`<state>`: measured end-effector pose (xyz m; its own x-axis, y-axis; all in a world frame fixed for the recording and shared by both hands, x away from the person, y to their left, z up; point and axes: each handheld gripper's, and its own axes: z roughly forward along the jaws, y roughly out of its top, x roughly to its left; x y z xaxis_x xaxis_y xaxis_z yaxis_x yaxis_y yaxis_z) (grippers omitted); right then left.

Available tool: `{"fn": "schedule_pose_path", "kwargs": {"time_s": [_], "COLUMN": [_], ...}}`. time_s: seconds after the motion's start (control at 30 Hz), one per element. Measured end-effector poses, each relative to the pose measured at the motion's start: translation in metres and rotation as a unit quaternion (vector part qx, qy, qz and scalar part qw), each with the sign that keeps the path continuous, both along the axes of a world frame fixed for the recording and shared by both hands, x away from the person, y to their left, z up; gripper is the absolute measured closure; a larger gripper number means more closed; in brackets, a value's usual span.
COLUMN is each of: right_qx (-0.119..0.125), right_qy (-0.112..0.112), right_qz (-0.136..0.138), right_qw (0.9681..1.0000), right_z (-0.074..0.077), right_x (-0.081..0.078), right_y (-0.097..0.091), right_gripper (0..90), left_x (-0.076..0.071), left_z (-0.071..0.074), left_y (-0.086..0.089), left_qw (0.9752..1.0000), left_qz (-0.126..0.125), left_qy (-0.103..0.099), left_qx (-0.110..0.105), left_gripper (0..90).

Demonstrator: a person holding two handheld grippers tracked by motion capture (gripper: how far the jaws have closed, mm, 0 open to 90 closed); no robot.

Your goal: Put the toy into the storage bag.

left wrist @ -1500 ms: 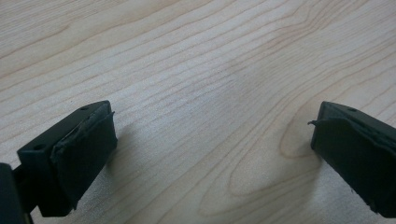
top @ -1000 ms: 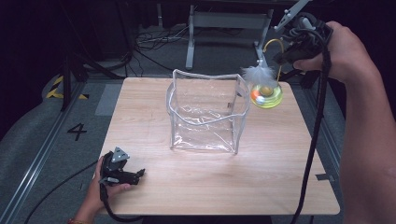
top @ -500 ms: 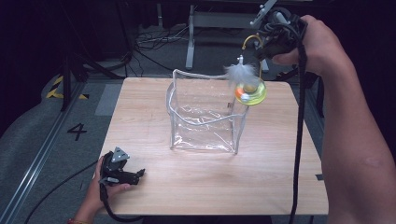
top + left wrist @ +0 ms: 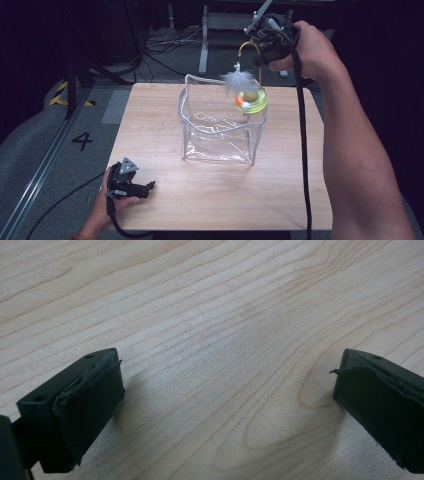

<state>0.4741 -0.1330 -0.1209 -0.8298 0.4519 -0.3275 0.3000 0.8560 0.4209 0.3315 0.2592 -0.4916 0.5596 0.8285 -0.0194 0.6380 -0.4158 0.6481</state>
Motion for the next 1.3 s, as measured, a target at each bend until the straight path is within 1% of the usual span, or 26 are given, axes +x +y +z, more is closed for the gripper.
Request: {"fn": "schedule_pose_path", "kwargs": {"time_s": [0.1,0.17,0.23,0.27,0.53,0.57,0.73,0.77,0.93,1.0,1.07,1.1,1.13,1.3], "right_qx": [-0.001,0.003,0.002,0.002,-0.004,-0.004,-0.011,-0.010,-0.013,-0.010,-0.015,-0.015,-0.014,-0.014], "right_qy": [0.005,0.006,0.007,0.010,0.021,0.021,0.030,0.033,0.050,0.058,0.062,0.062,0.069,0.080], "right_qz": [0.002,0.003,0.004,0.006,0.009,0.009,0.013,0.013,0.015,0.017,0.019,0.019,0.020,0.020], "right_qw": [1.0000,1.0000,1.0000,0.9999,0.9997,0.9997,0.9994,0.9993,0.9985,0.9981,0.9978,0.9978,0.9973,0.9965], "right_z": [-0.007,-0.012,-0.014,-0.020,-0.042,-0.042,-0.063,-0.067,-0.093,-0.103,-0.112,-0.112,-0.119,-0.133], "right_x": [0.004,0.007,0.008,0.010,0.017,0.017,0.021,0.022,0.026,0.027,0.028,0.028,0.028,0.029], "right_y": [0.006,0.008,0.010,0.013,0.020,0.020,0.023,0.023,0.021,0.021,0.021,0.021,0.022,0.022], "right_gripper": [87.8,87.8,87.9,87.9,87.8,87.8,87.8,87.8,87.8,87.8,87.8,87.8,87.8,87.8], "left_x": [0.000,0.000,0.000,0.000,0.000,0.000,0.000,0.000,0.000,0.000,0.000,0.000,0.000,0.000], "left_z": [0.000,0.000,0.000,0.000,0.000,0.000,0.000,0.000,0.000,0.000,0.000,0.000,0.000,0.000], "left_y": [0.000,0.000,0.000,0.000,0.000,0.000,0.000,0.000,0.000,0.000,0.000,0.000,0.000,0.000], "left_qw": [1.0000,1.0000,1.0000,1.0000,1.0000,1.0000,1.0000,1.0000,1.0000,1.0000,1.0000,1.0000,1.0000,1.0000], "left_qz": [0.000,-0.001,-0.001,-0.001,-0.002,-0.002,-0.002,-0.002,-0.002,-0.002,-0.002,-0.002,-0.002,-0.002], "left_qy": [0.000,0.000,0.000,0.000,0.000,0.000,0.000,0.000,0.002,0.002,0.002,0.002,0.002,0.001], "left_qx": [0.000,0.000,0.000,0.000,0.000,0.000,0.000,0.000,-0.002,-0.001,-0.002,-0.002,-0.002,-0.002], "left_gripper": [0.2,0.2,0.2,0.2,0.2,0.2,0.2,0.2,0.2,0.2,0.2,0.2,0.2,0.2]}}
